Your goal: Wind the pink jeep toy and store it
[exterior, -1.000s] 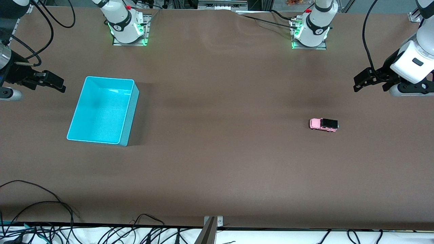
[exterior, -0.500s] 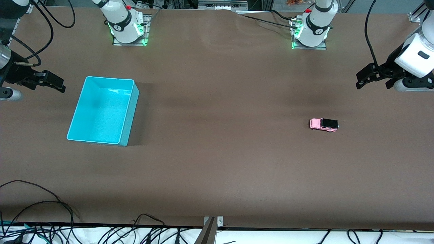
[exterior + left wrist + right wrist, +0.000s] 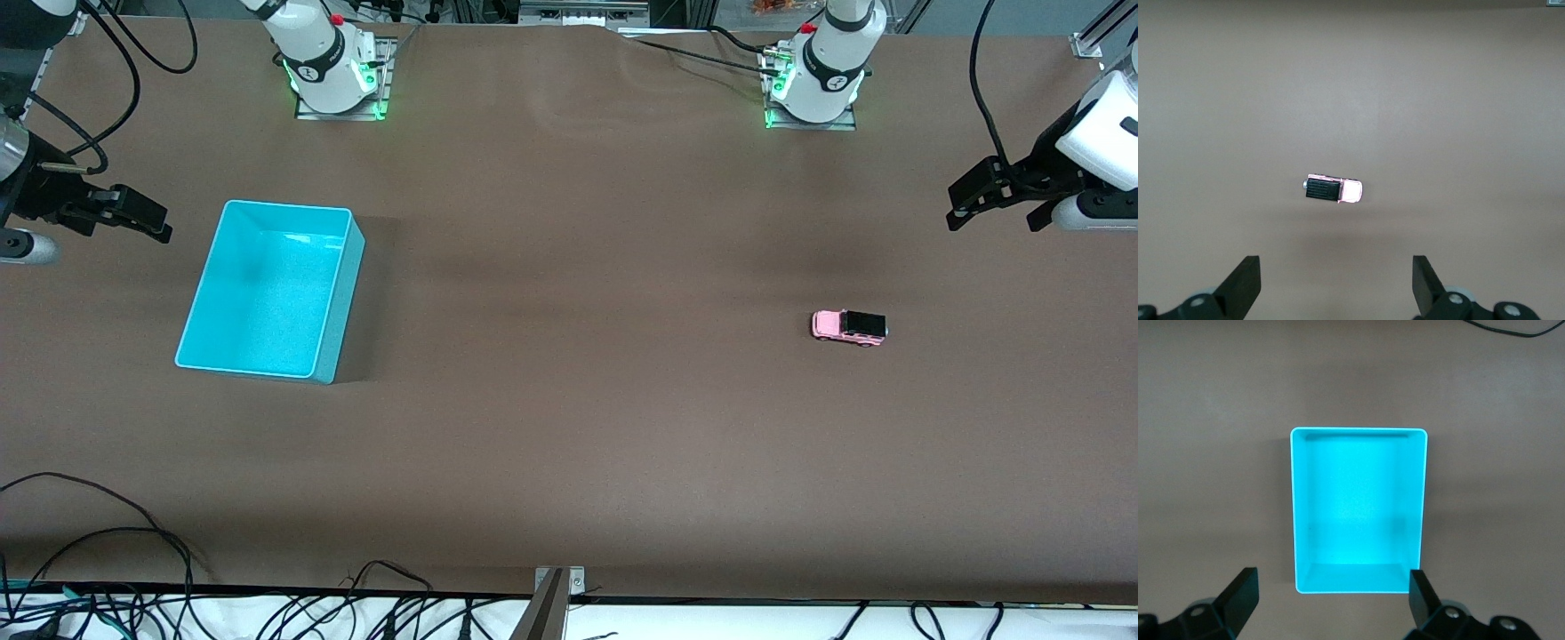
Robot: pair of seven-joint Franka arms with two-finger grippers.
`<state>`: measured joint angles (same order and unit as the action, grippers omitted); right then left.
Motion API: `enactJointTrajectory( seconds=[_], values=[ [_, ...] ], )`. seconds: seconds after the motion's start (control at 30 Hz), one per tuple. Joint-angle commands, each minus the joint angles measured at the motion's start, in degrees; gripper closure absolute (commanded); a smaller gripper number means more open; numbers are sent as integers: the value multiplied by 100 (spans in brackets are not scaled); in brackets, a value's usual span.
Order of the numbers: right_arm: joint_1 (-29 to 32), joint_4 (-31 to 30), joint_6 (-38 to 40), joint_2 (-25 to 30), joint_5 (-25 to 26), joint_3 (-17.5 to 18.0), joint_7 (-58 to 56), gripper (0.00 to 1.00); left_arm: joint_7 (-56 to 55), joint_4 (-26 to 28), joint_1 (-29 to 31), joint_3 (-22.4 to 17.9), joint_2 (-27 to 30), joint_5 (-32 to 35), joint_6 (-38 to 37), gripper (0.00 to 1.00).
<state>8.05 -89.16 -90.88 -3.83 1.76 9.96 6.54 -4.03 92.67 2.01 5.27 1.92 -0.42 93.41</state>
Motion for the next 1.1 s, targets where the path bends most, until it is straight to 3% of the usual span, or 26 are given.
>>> enactJointTrajectory(
  seconds=[0.0,0.43,0.8,1.07],
  values=[
    [22,109,17,-30,-18,14,-56,0,183,-162,36,0,-34,-28,-104,0],
    [22,109,17,-30,-26,14,-56,0,244,-162,18,18,-51,-28,-130,0],
    [22,109,17,-30,-26,14,-56,0,1465,-109,18,18,-165,-55,-131,0],
    [22,109,17,-30,-26,14,-56,0,3064,-56,27,9,-472,-2,-218,0]
  ],
)
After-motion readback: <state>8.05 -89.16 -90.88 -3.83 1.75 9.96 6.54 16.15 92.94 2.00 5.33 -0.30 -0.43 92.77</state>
